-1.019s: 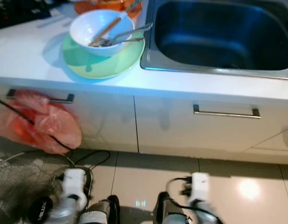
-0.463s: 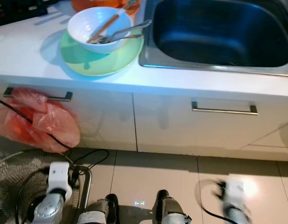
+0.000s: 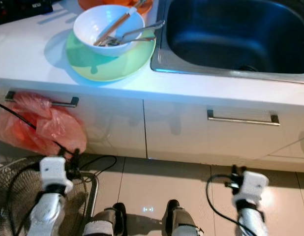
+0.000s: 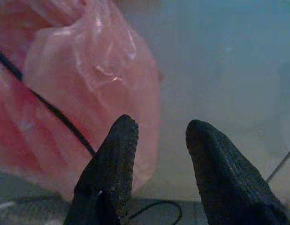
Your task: Kitchen organization
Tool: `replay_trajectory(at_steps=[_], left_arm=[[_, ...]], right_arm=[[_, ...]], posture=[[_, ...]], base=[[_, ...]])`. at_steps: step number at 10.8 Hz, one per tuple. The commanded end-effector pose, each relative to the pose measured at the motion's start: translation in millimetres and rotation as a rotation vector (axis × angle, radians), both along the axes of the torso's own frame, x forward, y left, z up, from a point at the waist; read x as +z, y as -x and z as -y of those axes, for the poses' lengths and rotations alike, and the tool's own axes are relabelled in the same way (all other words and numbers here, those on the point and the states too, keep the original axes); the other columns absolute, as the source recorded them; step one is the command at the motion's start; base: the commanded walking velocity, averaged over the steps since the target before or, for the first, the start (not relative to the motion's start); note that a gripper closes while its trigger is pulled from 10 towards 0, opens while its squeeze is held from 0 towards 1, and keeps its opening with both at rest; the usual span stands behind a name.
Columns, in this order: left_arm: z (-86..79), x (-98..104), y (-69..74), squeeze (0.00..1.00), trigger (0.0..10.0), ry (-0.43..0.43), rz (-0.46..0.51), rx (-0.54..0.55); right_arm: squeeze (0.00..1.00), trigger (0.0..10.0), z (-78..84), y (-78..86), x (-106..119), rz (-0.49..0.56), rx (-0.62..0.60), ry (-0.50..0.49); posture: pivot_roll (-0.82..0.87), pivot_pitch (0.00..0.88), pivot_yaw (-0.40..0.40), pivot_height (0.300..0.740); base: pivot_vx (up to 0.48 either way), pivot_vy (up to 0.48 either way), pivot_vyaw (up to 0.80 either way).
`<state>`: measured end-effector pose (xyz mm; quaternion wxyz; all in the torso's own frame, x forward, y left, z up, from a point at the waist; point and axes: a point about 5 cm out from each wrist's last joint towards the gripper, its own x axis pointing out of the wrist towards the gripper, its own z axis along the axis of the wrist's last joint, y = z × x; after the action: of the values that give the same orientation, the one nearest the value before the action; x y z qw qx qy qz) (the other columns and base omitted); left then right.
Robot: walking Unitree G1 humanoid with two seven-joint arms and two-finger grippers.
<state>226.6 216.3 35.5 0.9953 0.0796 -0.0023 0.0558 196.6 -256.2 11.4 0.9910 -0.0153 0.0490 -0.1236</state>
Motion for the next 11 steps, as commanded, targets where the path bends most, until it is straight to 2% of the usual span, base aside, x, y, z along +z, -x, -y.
replay_trajectory(at_steps=[1, 5, 6, 8, 9, 11], left_arm=[[0.9, 12.9, 3.4, 0.0, 10.0, 0.001, 0.039, 0.018], [10.5, 60.5, 5.7, 0.0, 10.0, -0.037, 0.172, 0.008], [16.3, 85.0, -0.2, 0.0, 10.0, -0.06, 0.239, -0.006], [20.0, 101.7, -3.8, 0.0, 10.0, -0.045, 0.286, 0.003], [23.1, 116.4, -5.6, 0.0, 10.0, -0.047, 0.328, 0.0], [25.1, 131.1, -8.7, 0.0, 10.0, -0.048, 0.364, 0.002]], right_arm=[[0.0, 10.0, 2.9, 1.2, 16.9, 0.061, -0.004, 0.02], [0.0, 10.0, -15.0, -4.7, 66.7, 0.209, 0.044, 0.082], [0.0, 10.0, -20.6, -11.0, 90.9, 0.273, 0.055, 0.096], [0.0, 10.0, -18.9, -19.0, 117.0, 0.343, 0.05, 0.124], [0.0, 10.0, -19.9, -25.3, 142.2, 0.412, 0.053, 0.146], [0.0, 10.0, -20.1, -31.1, 171.6, 0.488, 0.048, 0.172]], posture=[[0.04, 0.306, -0.008, 0.74], [0.05, 0.321, -0.011, 0.74], [0.05, 0.32, -0.013, 0.74], [0.05, 0.314, -0.016, 0.74], [0.04, 0.312, -0.017, 0.74], [0.04, 0.312, -0.02, 0.74]], base=[[0.0, 0.0, 0.0], [0.0, 0.0, 0.0], [0.0, 0.0, 0.0], [0.0, 0.0, 0.0], [0.0, 0.0, 0.0], [0.0, 0.0, 0.0]])
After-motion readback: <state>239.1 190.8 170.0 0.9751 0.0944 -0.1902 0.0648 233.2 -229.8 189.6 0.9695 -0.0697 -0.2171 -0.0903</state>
